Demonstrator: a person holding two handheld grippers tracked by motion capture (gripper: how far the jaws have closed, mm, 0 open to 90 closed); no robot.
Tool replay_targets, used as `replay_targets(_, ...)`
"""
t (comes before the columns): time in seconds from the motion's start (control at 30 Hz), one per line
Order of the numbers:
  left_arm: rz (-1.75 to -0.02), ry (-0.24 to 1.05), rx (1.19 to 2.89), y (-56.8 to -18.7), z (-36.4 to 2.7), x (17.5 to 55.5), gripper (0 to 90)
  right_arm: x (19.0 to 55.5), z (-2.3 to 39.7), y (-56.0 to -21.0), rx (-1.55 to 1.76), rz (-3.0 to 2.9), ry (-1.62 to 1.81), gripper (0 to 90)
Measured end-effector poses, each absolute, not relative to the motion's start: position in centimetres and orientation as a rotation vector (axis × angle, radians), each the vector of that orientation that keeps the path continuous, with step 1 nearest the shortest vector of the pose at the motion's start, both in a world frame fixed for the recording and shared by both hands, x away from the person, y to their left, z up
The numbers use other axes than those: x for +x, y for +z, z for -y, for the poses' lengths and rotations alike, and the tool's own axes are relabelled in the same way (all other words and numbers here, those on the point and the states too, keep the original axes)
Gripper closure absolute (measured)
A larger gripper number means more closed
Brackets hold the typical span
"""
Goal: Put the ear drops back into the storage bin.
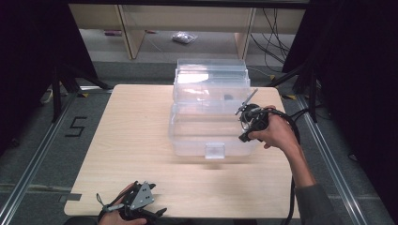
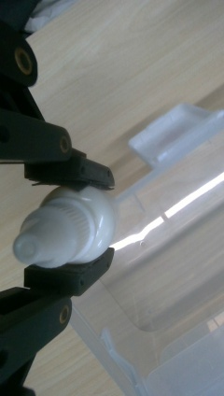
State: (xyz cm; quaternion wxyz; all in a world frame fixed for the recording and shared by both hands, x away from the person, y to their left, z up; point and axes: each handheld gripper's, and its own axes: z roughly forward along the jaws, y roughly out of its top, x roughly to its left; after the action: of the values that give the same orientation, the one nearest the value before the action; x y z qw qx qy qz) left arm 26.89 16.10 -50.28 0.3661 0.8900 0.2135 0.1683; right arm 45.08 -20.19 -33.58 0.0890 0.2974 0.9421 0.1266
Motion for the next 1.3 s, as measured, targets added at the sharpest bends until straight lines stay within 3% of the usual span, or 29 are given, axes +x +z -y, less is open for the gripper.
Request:
replay_targets(0.7,-0.549,0.43,2.285,-50.3,-16.1,26.9,15.1,51.2,21.0,-38.3,1.091,-2.82,0.241,60.1)
replay_targets(1.3,-0.559,0.417,2.283,-50.3,-16.1,26.8,15.1,52.8,19.9,-41.1,1.224,-2.85,0.105,60.1)
